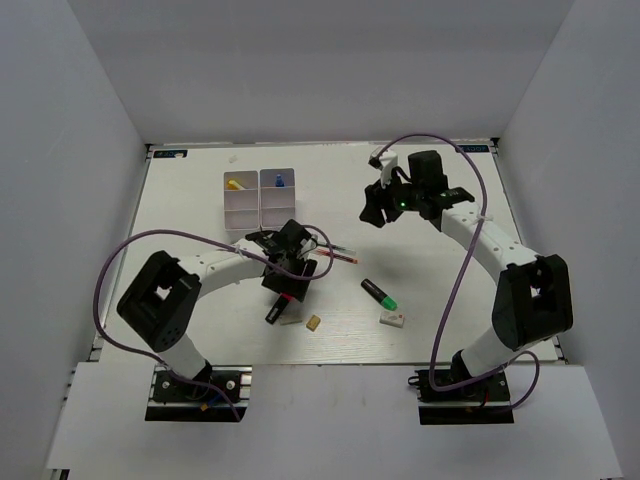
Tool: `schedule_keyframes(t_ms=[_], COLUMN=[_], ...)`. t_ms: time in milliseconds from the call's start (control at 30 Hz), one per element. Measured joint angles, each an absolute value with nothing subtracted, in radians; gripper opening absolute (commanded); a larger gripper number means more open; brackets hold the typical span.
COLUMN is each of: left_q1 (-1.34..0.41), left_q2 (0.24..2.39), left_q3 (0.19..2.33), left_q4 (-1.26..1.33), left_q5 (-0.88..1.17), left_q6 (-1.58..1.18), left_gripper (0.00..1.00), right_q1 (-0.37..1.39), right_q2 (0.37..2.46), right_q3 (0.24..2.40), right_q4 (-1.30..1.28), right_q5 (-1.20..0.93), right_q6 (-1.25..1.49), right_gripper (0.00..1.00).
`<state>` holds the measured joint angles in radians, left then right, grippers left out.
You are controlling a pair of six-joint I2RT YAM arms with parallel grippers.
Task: Sort the stationery into containers
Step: Grab a piece of stationery with the left arm, then place the stationery into the container
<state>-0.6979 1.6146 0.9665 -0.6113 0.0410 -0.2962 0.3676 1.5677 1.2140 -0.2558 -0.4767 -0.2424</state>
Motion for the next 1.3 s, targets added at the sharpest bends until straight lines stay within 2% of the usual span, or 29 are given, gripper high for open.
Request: schedule_keyframes(t_ms=[100,200,233,267,367,467,567,600,700,800,900,933,1300], left_q1=[-0.723,-0.736,-0.74,-0.744,-0.753,-0.762,-0.759,-0.756,-0.747,-0.728,-0.693,-0.679,-0.495], left_q2=[1.646,1.671,1.675,1.678,1.679,1.678,1.663,1.649,1.586,1.523,1.51,1.515,1.662], left_q3=[0.972,0.978,0.982,0.986,0.99,0.991,0.999,1.002,1.027,1.082,1.148,1.163,1.275], left_q4=[-0.641,-0.669,-0.674,-0.676,-0.679,-0.68,-0.673,-0.662,-0.624,-0.559,-0.485,-0.461,-0.254], left_q5=[-0.026,-0.082,-0.095,-0.102,-0.127,-0.136,-0.133,-0.129,-0.14,-0.191,-0.257,-0.278,-0.437], left_q6=[-0.298,-0.308,-0.313,-0.319,-0.334,-0.342,-0.352,-0.357,-0.369,-0.387,-0.41,-0.421,-0.515], left_gripper=[0.71,0.62,0.57,0.47,0.31,0.25,0.21,0.18,0.11,0.06,0.06,0.03,0.02], right_q1=[0.349,0.335,0.33,0.326,0.313,0.298,0.283,0.279,0.267,0.259,0.255,0.255,0.255], right_q2=[1.562,1.55,1.545,1.539,1.519,1.491,1.461,1.452,1.434,1.426,1.42,1.417,1.375], right_q3=[1.2,1.179,1.172,1.165,1.143,1.11,1.066,1.052,1.017,0.989,0.963,0.956,0.931], right_q4=[-0.261,-0.262,-0.263,-0.263,-0.263,-0.261,-0.261,-0.263,-0.263,-0.266,-0.269,-0.269,-0.282], right_q5=[-0.481,-0.494,-0.5,-0.505,-0.516,-0.527,-0.538,-0.542,-0.558,-0.577,-0.593,-0.598,-0.632], right_q6=[-0.235,-0.225,-0.22,-0.217,-0.213,-0.211,-0.207,-0.208,-0.213,-0.221,-0.239,-0.244,-0.293], right_gripper=[0.59,0.59,0.59,0.59,0.58,0.49,0.33,0.19,0.0,0.0,0.0,0.0,0.0])
